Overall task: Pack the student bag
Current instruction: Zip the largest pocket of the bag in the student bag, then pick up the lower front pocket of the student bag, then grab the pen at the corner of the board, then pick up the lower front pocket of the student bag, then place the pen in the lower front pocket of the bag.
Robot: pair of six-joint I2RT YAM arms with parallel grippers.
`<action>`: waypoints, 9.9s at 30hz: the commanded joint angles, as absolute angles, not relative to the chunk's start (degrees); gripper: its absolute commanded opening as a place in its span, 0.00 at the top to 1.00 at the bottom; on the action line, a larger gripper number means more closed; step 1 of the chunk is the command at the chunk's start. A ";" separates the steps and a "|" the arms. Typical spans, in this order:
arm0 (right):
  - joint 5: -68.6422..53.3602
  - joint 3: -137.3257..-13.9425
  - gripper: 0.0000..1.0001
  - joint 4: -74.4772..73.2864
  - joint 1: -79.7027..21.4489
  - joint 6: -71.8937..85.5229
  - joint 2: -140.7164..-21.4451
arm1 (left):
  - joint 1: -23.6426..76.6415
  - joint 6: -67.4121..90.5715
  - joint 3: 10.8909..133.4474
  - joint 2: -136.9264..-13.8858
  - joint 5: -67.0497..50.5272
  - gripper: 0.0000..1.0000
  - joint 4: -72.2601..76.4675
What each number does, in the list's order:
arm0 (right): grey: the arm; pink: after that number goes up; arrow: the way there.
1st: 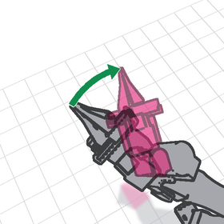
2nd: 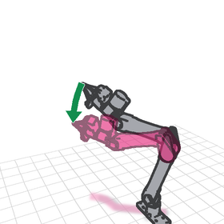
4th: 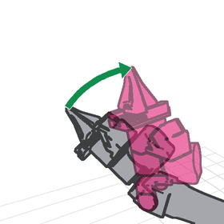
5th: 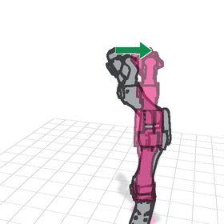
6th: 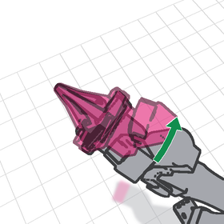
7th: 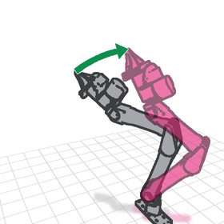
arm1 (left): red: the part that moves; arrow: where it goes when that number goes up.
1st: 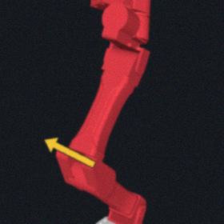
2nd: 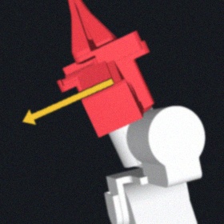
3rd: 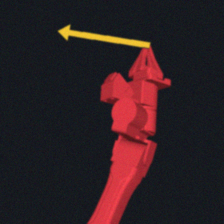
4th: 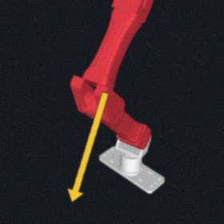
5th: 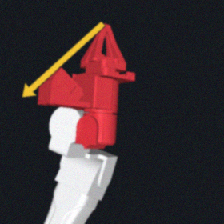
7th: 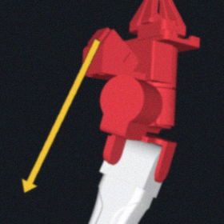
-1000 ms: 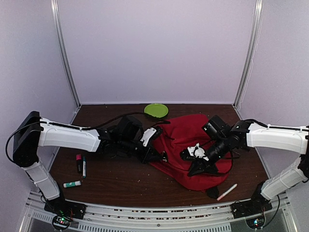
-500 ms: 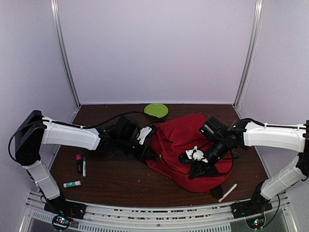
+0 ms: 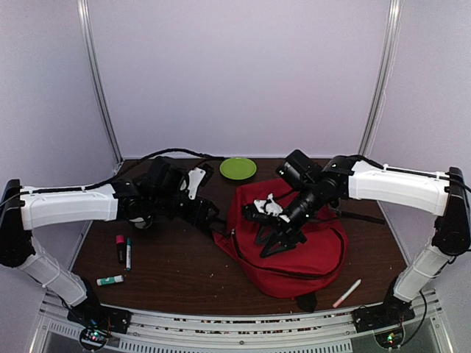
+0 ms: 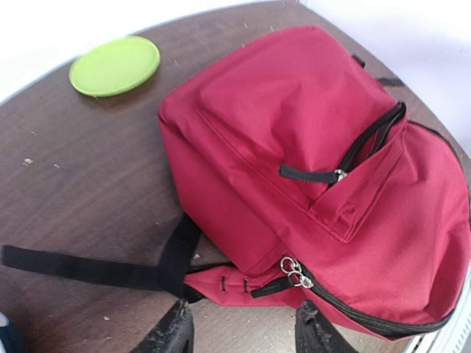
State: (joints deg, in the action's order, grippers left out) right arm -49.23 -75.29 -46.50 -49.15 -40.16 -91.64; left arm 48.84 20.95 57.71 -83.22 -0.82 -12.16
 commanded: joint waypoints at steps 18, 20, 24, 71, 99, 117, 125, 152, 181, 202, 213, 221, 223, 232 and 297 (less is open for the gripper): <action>-22.38 -72.24 0.36 -34.18 -27.55 -35.65 -94.38 | 55.34 4.18 67.95 -95.80 -4.43 0.48 6.89; -21.41 -71.04 0.33 -34.46 -27.81 -37.92 -95.10 | 55.45 1.79 71.01 -99.86 -5.86 0.48 8.17; -19.81 -69.67 0.28 -35.12 -28.83 -41.35 -96.41 | 55.90 -2.48 76.43 -105.79 -8.91 0.48 8.22; -36.03 -73.60 0.44 -38.99 -24.70 -28.35 -81.14 | 47.07 62.21 42.96 -61.91 22.74 0.48 -59.43; -38.21 -70.36 0.44 -38.08 -23.14 -29.62 -77.85 | 9.77 38.38 43.83 -77.90 8.63 0.57 -43.63; -39.62 -70.22 0.44 -38.80 -22.37 -30.59 -79.32 | 8.62 39.30 40.61 -83.72 7.07 0.64 -39.00; -40.10 -70.36 0.44 -39.29 -22.37 -30.83 -79.98 | 8.21 39.09 40.09 -84.10 6.32 0.68 -38.85; -38.52 -70.65 0.44 -39.44 -22.17 -32.39 -84.12 | 31.48 28.83 66.43 -69.21 1.85 1.00 -41.31; -39.04 -70.12 0.45 -44.15 -15.75 -29.84 -77.59 | 54.75 23.76 82.80 -101.32 -14.45 1.00 8.26; -30.29 -75.15 0.38 -44.99 -24.59 -39.94 -92.53 | 63.60 -13.87 82.71 -100.20 2.68 1.00 -7.56; -20.32 -71.72 0.38 -35.67 -29.52 -36.59 -90.44 | 64.70 -15.35 80.59 -98.93 6.39 1.00 -5.29; -14.90 -69.96 0.39 -32.24 -29.98 -34.23 -89.55 | 67.46 -23.92 82.10 -101.78 10.11 1.00 -7.30; -16.44 -69.63 0.40 -30.46 -28.96 -32.58 -87.74 | 67.58 -25.55 84.33 -103.55 10.43 1.00 -9.92; -21.68 -66.13 0.44 -26.30 -28.01 -32.44 -83.27 | 67.68 -26.60 91.87 -110.02 11.88 1.00 -16.38; -37.61 -74.73 0.73 -42.56 -24.61 -36.88 -89.93 | 64.15 -31.56 85.16 -115.06 18.95 1.00 -1.17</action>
